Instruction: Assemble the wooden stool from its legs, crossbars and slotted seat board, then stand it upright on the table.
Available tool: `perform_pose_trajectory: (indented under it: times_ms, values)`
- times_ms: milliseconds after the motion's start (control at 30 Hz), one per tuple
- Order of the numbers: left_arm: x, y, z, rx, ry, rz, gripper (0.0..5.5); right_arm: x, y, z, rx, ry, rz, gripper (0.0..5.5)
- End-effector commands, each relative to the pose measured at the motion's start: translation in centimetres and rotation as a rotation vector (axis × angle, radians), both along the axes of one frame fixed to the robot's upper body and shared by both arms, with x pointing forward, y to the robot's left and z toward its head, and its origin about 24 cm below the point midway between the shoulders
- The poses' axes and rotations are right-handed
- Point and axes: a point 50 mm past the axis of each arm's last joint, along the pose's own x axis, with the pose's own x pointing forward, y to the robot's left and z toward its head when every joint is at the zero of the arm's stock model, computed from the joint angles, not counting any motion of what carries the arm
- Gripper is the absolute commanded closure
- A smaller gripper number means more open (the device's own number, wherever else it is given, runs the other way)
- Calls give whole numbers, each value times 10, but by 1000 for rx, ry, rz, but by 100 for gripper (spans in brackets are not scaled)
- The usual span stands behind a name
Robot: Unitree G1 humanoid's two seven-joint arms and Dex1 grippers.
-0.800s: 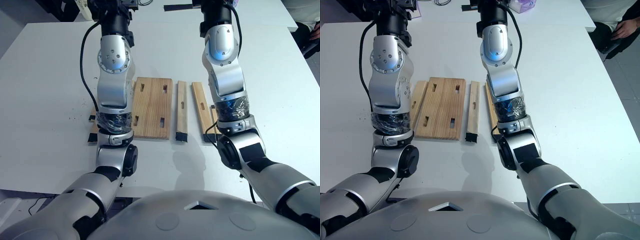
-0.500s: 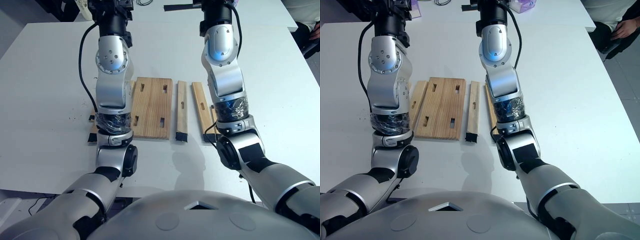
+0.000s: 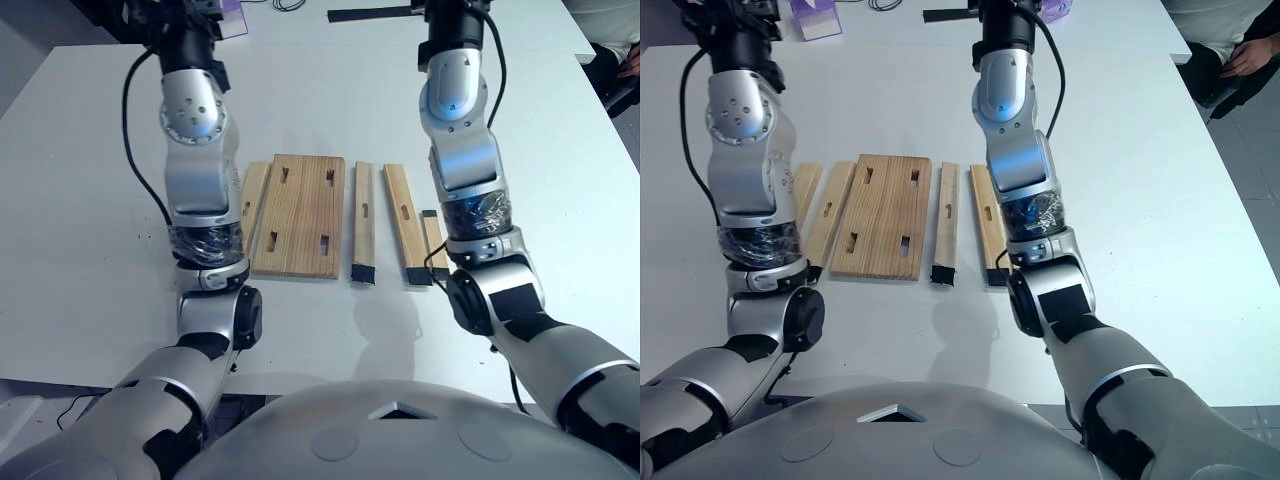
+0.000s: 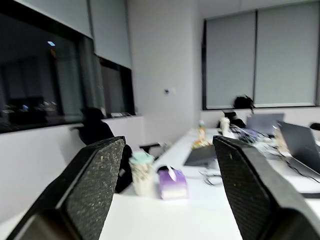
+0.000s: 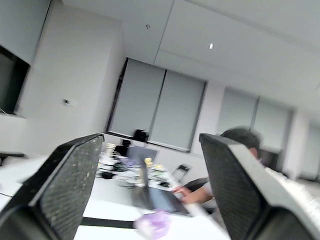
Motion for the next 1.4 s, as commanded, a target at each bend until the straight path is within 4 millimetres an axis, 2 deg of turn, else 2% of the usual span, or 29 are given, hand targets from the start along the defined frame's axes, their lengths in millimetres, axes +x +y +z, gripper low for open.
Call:
perform_pose_trajectory:
  times_ms: [33, 233, 367, 500, 633, 767, 867, 933, 1067, 1133, 1233, 1400]
  values:
    - [-2, 5, -18, -37, 54, 19, 223, 5, -8, -20, 64, 147, 34, 196]
    - [-10, 3, -30, -76, 67, -44, 223, 8, -4, -18, 144, 211, 111, 196]
    - [-13, 3, -31, -93, 52, -83, 223, 7, -4, -19, 118, 205, 79, 196]
    - [-12, 5, -32, -80, 59, -43, 223, 6, -3, -24, 64, 203, 70, 196]
    - [-12, 3, -29, -121, 38, -114, 223, 6, -2, -23, 76, 211, 89, 196]
    - [-16, 7, -31, -120, 31, -92, 165, 4, 3, -21, 77, 192, 132, 196]
    - [-15, 15, -35, -95, 64, -106, 165, 2, 1, -22, 76, 190, 129, 196]
    - [-16, 27, -41, -44, 119, -138, 165, 1, -1, -21, 63, 184, 135, 196]
    - [-27, 74, -62, 32, 288, -222, 165, -1, -9, -22, 102, 196, 135, 196]
    - [-36, 103, -76, -22, 396, -242, 165, -2, -14, -25, 131, 207, 122, 196]
    - [-50, 135, -89, -26, 497, -267, 165, -4, -16, -27, 150, 212, 115, 196]
    - [-73, 173, -114, -71, 662, -290, 165, -6, -17, -28, 125, 203, 110, 196]
